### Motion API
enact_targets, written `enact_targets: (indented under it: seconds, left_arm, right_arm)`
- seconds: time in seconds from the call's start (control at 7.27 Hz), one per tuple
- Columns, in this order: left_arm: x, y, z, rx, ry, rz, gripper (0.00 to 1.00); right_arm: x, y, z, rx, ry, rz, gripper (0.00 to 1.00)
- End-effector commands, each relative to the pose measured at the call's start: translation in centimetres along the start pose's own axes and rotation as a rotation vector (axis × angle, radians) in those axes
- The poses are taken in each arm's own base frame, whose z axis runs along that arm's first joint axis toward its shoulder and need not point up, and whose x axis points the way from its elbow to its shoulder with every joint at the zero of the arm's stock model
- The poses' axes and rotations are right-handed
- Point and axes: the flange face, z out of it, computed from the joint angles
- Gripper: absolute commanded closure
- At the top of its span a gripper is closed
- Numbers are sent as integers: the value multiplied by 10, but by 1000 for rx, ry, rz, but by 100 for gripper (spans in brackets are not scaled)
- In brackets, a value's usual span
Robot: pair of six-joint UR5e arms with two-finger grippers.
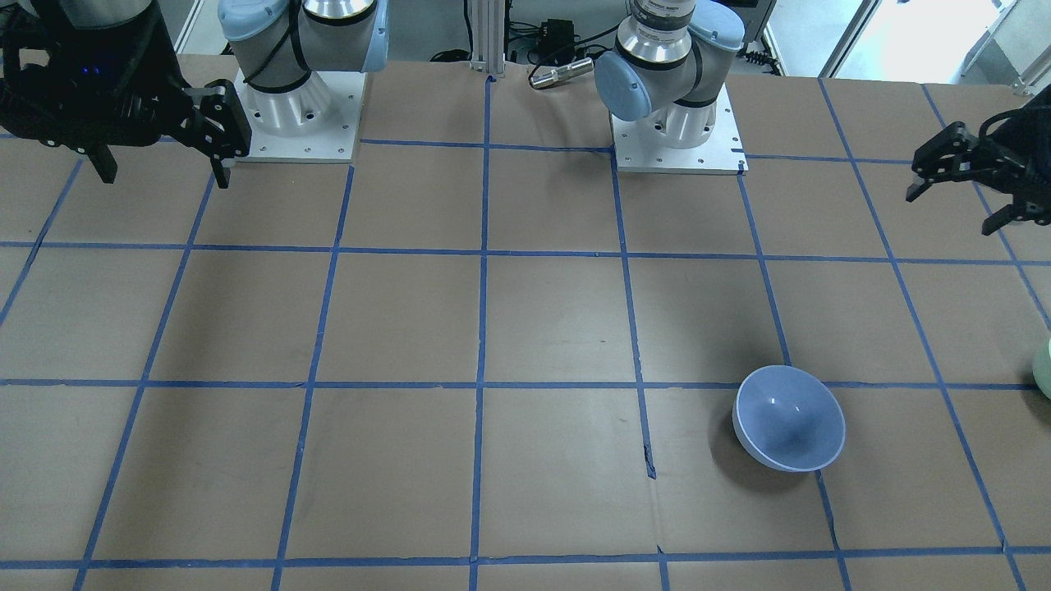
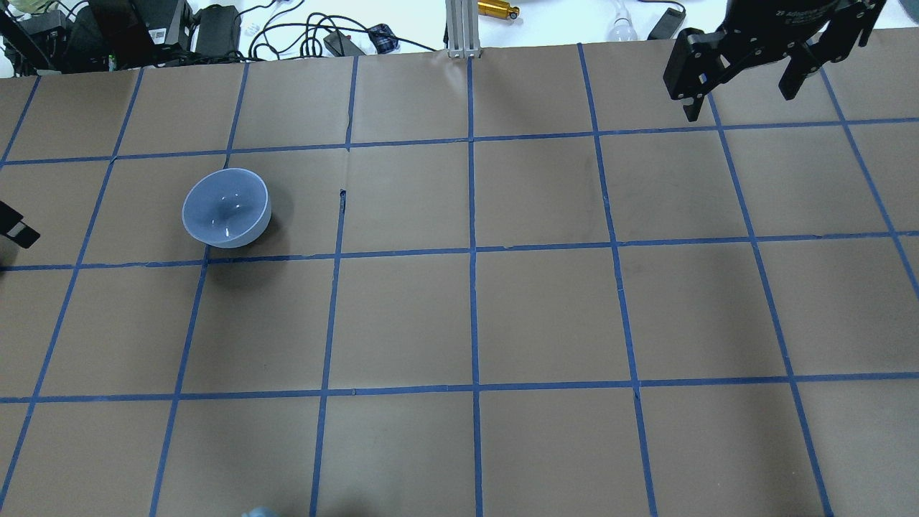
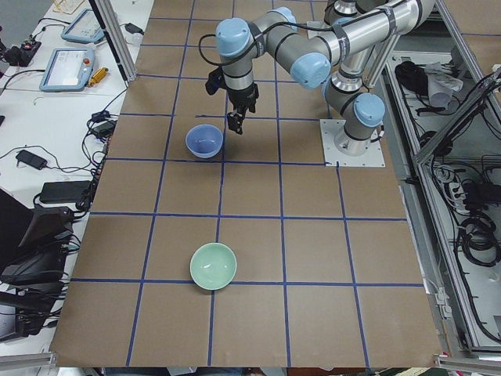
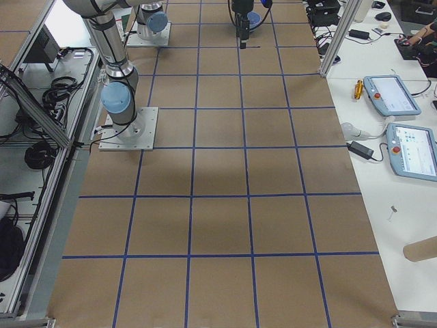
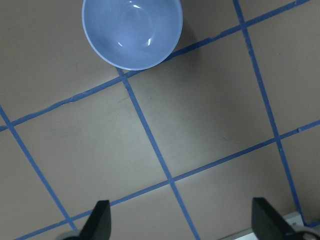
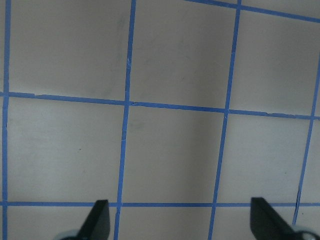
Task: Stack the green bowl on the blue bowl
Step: 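Move the left gripper down near the robot to the mint green bowl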
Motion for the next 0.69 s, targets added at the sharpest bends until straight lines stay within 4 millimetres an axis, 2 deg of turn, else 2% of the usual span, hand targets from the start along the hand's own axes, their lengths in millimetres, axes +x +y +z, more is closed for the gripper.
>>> enact_targets:
  seconds: [0.0,0.28,0.41,0.55]
  left_arm:
    - [-67,66,14,24,-57,110,0]
    - [-121,115,62,12,14,249,0]
    - [-148,131,82,17,-1,322,0]
    - [-173,131,101,11,-58,408,0]
  right_arm:
    - [0,0,0,0,0,0,0]
    - [0,0,0,0,0,0,0]
    - [0,0,0,0,0,0,0]
    - [0,0,0,0,0,0,0]
